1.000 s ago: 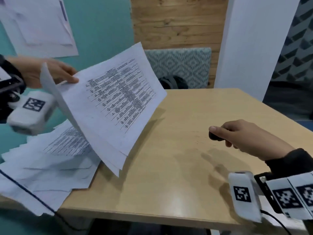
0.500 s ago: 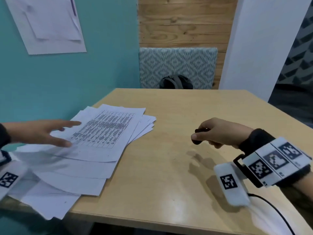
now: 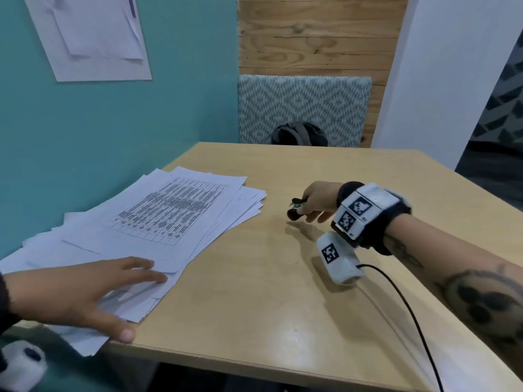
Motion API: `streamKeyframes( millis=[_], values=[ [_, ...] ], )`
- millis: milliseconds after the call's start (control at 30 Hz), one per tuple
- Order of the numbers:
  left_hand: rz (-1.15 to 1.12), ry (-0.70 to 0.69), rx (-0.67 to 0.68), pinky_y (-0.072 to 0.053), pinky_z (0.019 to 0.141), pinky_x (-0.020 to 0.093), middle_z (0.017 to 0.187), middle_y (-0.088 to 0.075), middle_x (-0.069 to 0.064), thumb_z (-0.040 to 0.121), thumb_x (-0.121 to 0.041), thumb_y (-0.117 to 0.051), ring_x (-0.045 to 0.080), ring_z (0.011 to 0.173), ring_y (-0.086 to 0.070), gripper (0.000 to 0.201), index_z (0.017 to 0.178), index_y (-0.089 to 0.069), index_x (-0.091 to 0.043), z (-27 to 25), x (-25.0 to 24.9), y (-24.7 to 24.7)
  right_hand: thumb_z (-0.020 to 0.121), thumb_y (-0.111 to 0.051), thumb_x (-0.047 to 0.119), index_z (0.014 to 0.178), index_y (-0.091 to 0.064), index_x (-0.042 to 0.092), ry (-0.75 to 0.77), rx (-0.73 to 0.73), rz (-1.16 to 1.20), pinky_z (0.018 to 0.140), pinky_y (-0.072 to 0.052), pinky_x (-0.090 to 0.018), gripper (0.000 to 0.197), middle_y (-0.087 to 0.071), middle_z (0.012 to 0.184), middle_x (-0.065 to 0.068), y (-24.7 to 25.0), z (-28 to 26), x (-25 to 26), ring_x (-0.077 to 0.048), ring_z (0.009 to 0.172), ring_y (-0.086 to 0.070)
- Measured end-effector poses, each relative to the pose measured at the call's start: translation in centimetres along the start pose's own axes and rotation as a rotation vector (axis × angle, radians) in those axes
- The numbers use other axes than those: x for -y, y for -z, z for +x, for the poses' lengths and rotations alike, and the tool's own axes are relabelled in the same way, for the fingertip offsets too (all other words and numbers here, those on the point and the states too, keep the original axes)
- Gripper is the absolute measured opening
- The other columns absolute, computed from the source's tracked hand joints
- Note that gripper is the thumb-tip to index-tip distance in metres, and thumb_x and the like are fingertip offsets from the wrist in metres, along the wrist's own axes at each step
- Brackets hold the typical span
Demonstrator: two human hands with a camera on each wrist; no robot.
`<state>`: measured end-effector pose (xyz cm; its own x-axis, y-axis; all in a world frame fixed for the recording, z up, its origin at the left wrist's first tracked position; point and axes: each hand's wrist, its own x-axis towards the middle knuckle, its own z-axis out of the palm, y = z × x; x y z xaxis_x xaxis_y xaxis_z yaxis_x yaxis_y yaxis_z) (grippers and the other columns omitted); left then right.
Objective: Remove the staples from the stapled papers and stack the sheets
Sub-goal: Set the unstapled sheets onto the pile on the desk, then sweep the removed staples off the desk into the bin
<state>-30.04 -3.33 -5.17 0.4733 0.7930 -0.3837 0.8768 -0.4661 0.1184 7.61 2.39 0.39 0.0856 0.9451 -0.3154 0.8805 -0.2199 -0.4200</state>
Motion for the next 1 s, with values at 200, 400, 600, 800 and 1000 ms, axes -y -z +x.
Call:
streamKeyframes(
  millis=[200,400,600,800,1000],
  values=[
    [0.039,-0.058,-0.092,-0.026,0.087,0.005,0.124,-0.024,-0.037,0.036,-0.103,-0.014,-0.015,0.113,-0.036,0.074,0.105,-0.004,-0.076,0.1,-2.7,0.6,0.093,-0.055,0.027,0.088,-0.046,0.012,-0.031,-0.084,-0.410,0.060,-0.037,-0.028,0.018,-0.034,0.065,0.002,-1.3,2.3,1.6,-0.022,0.082,-0.043],
    [0.027,-0.010,-0.054,-0.035,0.094,0.019,0.123,-0.030,-0.033,0.046,-0.098,-0.010,-0.009,0.105,-0.045,0.066,0.105,-0.016,-0.068,0.1,-3.1,0.3,0.070,-0.061,0.067,0.099,-0.054,0.023,-0.032,0.033,-0.527,0.090,-0.043,-0.037,0.054,-0.057,0.088,-0.002,-1.7,15.0,-1.9,-0.025,0.087,-0.061],
    [0.021,0.024,-0.054,-0.037,0.092,0.019,0.124,-0.034,-0.028,0.033,-0.101,-0.001,-0.008,0.103,-0.046,0.083,0.105,-0.020,-0.064,-0.3,-4.3,0.7,0.098,-0.038,0.044,0.143,-0.028,0.001,-0.030,-0.204,-0.190,0.095,-0.040,-0.035,0.063,-0.051,0.134,-0.016,1.4,-0.1,1.1,-0.029,0.119,-0.054],
    [0.131,-0.141,-0.367,-0.040,0.094,0.023,0.134,-0.031,-0.024,0.034,-0.095,0.012,0.000,0.119,-0.038,0.116,0.131,-0.027,-0.046,0.3,-14.2,1.4,0.093,-0.049,0.042,0.145,-0.031,0.013,0.163,-0.671,0.120,0.084,-0.038,-0.028,0.062,-0.050,0.132,-0.011,1.5,-11.4,-5.8,-0.022,0.110,-0.051],
    [-0.187,-0.544,-0.527,-0.031,0.104,0.025,0.146,-0.031,-0.012,0.080,-0.070,-0.030,0.004,0.132,-0.029,0.065,0.134,-0.038,-0.036,2.9,-28.0,-1.7,0.093,-0.049,0.019,0.109,-0.060,0.000,0.367,-1.510,0.229,0.067,-0.042,-0.018,0.027,-0.053,0.101,0.002,-3.1,-20.0,-11.9,0.006,0.078,-0.046]
  ],
)
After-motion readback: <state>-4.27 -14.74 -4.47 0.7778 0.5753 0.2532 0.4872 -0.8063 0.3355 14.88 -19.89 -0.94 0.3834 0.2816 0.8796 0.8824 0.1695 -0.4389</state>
